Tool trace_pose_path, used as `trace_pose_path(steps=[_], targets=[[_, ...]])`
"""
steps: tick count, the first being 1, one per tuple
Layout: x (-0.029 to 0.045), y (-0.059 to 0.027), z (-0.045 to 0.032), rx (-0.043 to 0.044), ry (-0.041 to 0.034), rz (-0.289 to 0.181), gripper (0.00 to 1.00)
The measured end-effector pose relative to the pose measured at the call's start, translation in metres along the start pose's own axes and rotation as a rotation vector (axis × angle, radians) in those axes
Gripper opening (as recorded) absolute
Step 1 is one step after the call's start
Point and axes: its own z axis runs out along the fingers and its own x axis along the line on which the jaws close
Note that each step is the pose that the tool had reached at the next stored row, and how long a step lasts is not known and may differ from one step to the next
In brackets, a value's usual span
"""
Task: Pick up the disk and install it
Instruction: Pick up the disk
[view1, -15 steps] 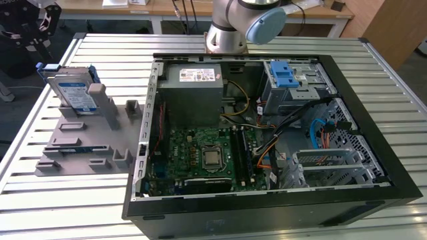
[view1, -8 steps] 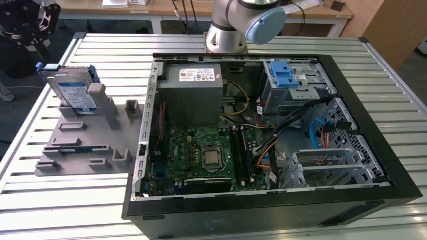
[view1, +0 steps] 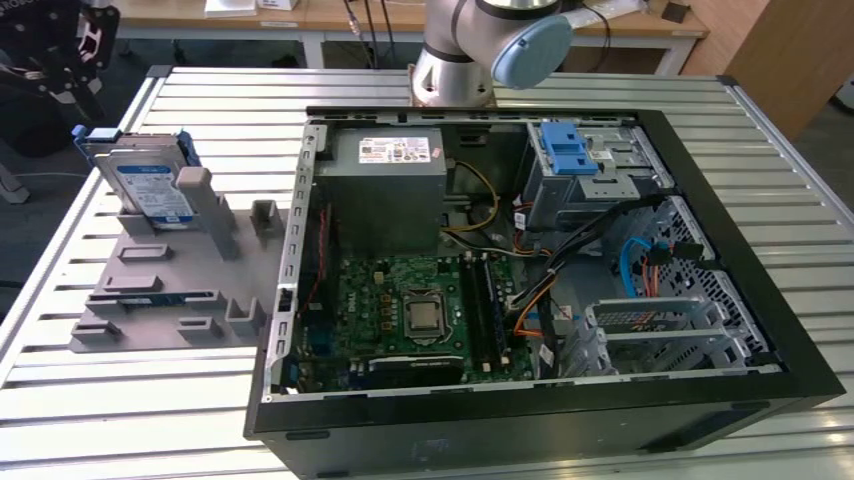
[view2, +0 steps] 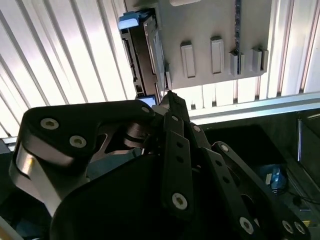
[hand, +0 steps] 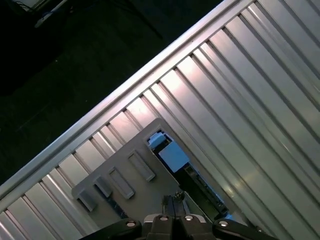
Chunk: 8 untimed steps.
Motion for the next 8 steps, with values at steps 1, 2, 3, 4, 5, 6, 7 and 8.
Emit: trace_pose_path(steps=[1, 2, 3, 4, 5, 6, 7, 8], targets=[[0.0, 0.0, 0.0001, -0.0002, 0.0002, -0.016, 0.11], [0.0, 0.0, 0.0002, -0.0005, 0.0006, -0.032, 0.11], [0.0, 0.0, 0.0005, -0.0008, 0.0009, -0.05, 0.11], [0.0, 0.0, 0.0007, -0.0012, 0.0014, -0.07, 0.11], [0.0, 0.0, 0.0009, -0.0015, 0.0019, -0.088, 0.11], [0.0, 0.0, 0.001, -0.002, 0.0024, -0.106, 0.11], [0.0, 0.0, 0.0012, -0.0023, 0.0028, -0.124, 0.11], [0.0, 0.0, 0.0013, -0.0027, 0.0032, -0.142, 0.11]])
